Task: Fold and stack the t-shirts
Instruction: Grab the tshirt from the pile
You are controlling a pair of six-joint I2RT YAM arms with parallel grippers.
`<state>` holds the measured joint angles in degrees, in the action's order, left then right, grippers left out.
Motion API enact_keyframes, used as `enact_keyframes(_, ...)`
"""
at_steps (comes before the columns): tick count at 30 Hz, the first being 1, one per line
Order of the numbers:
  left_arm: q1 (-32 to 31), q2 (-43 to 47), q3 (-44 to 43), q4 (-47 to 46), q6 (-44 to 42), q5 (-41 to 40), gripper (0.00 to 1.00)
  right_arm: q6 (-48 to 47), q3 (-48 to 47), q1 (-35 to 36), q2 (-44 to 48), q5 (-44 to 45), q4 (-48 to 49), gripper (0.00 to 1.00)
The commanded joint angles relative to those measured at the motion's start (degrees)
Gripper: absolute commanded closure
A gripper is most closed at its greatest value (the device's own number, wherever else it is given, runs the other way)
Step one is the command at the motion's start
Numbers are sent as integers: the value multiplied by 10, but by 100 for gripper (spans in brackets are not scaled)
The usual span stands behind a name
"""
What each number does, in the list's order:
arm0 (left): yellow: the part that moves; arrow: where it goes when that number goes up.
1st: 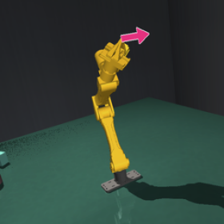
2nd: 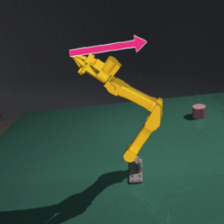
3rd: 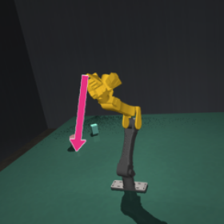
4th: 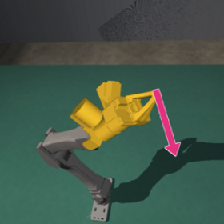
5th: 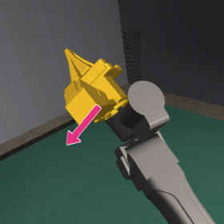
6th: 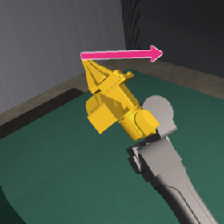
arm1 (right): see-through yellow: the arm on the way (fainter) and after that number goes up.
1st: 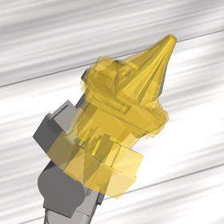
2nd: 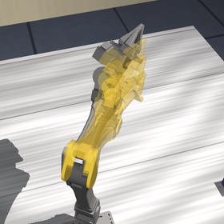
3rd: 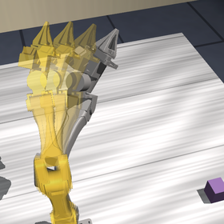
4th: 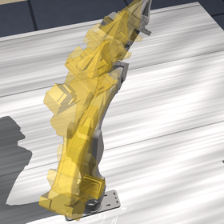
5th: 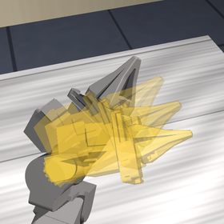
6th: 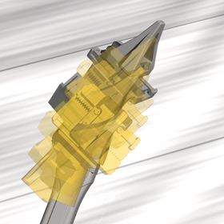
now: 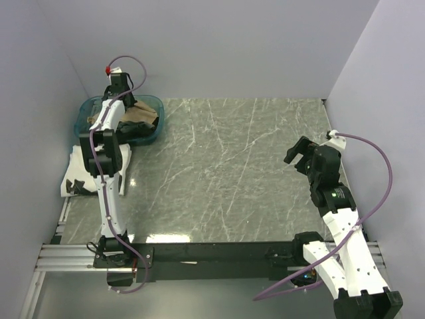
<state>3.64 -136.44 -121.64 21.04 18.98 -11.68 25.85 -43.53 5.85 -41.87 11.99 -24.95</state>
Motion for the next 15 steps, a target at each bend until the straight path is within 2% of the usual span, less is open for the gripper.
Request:
enact_keyframes(1, -2, 51, -16, -47, -3, -16, 100, -8, -7, -1, -1, 6, 22, 2)
enact_keyframes(6, -2, 117, 9, -76, 5, -20, 100, -7, -2, -1, 5, 5, 26, 3)
enact_keyframes(10, -1, 183, 68, -119, 16, -24, 100, -9, -5, -1, 5, 6, 24, 3)
enact_keyframes(15, -2, 259, 101, -143, 20, 1, 100, -8, -2, 0, 5, 5, 25, 3)
